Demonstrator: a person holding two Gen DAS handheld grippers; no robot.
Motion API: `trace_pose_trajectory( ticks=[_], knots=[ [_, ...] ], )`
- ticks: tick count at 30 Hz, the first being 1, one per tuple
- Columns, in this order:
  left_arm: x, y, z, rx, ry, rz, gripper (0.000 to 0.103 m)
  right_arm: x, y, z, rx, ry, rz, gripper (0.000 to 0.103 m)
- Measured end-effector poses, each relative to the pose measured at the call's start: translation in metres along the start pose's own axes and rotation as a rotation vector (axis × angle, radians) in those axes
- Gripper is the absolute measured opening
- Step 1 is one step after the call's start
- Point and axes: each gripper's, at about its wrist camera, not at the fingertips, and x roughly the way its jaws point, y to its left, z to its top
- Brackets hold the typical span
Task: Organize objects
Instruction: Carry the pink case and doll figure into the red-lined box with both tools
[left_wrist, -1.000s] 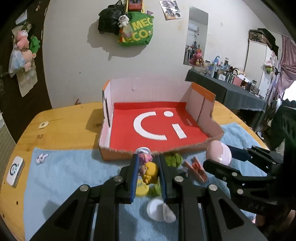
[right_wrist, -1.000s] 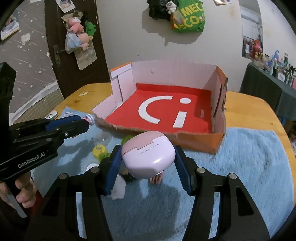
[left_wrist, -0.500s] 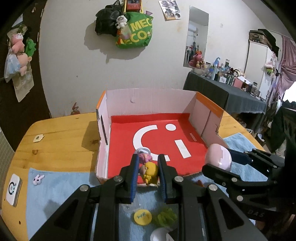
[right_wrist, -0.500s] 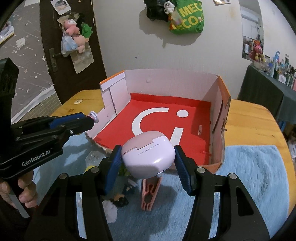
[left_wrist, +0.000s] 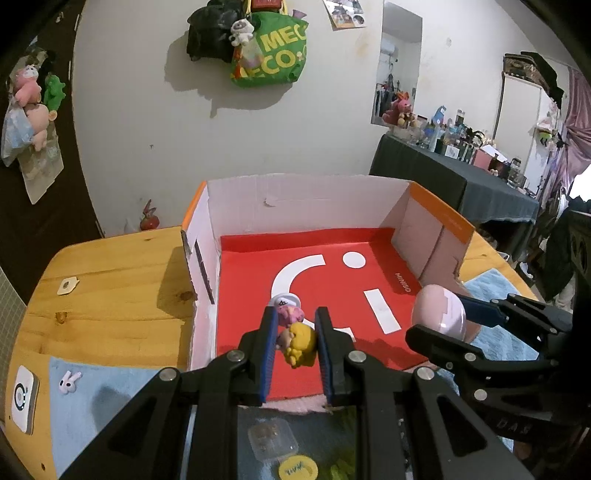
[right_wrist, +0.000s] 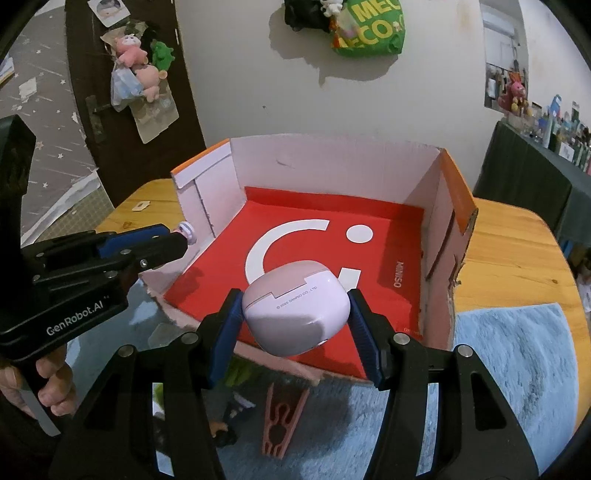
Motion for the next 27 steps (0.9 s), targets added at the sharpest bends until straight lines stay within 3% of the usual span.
trace_pose_trajectory(
  ticks=[27],
  knots=[
    [0.066, 0.016, 0.01, -0.003, 0.099, 0.013, 0.021, 0.061, -0.02, 0.023, 0.017, 0.091, -0.032, 0.055]
  ],
)
